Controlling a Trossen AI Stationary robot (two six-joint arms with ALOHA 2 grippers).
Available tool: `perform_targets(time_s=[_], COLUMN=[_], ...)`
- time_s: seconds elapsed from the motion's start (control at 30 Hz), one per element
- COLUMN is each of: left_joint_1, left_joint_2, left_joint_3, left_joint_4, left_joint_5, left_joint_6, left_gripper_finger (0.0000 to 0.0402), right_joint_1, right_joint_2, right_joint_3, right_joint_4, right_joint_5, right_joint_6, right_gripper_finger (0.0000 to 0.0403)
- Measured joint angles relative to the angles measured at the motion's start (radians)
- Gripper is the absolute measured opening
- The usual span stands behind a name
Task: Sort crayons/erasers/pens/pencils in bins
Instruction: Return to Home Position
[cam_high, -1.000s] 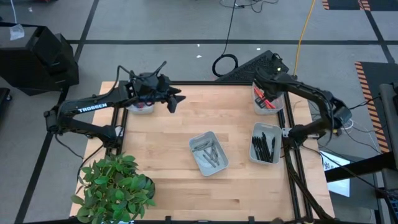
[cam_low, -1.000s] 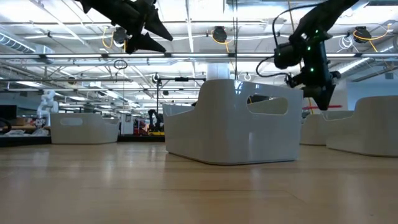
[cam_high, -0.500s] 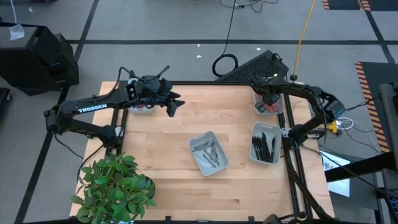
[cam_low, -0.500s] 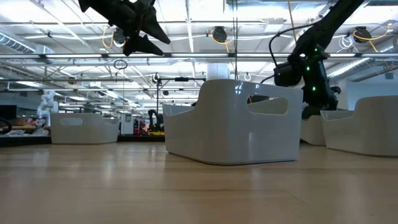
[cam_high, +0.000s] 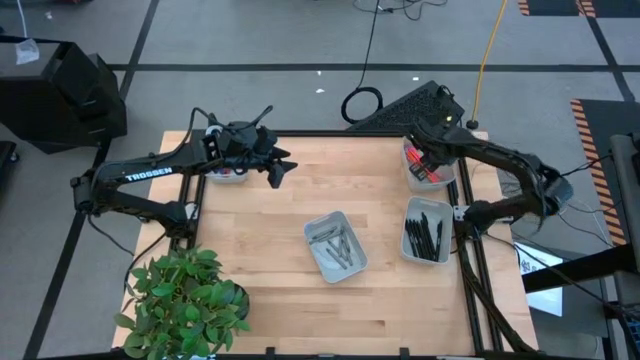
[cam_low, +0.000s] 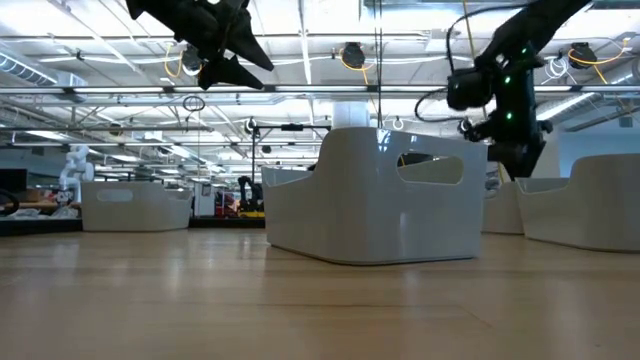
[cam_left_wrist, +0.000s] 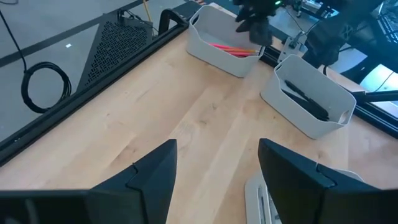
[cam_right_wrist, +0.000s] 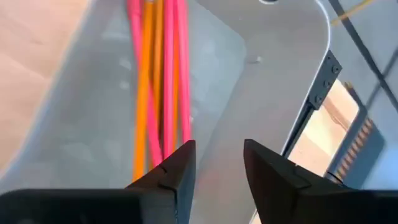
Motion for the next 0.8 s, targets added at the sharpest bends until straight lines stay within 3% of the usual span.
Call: perform_targets(time_s=[0.2, 0.37, 0.6, 0.8], left_joint_1=[0.001, 0.001, 0.001, 0.001], left_joint_2=[0.000, 0.000, 0.000, 0.000], left_joint_3=[0.000, 0.000, 0.000, 0.000], left_joint_4=[0.022, 0.082, 0.091, 0.098], left_joint_5=[0.000, 0.000, 0.000, 0.000], left_joint_6=[-0.012, -0.019, -0.013, -0.019], left_gripper_finger=[0.0227, 0.0227, 0.0227, 0.0227], right_joint_1=[0.050, 0.162, 0.432, 0.691], right_joint_2=[-0.166, -0.290, -0.398, -0.399], right_joint_3=[0.000, 0.000, 0.002, 0.118], right_joint_4=[-0.013, 0.092, 0.254, 0.215], right_joint_5=[-0.202, -0.339, -0.361, -0.322], right_joint_6=[0.102, 0.232, 0.393, 0.419], right_gripper_finger=[0.0138, 0.0132, 0.0108, 0.0073])
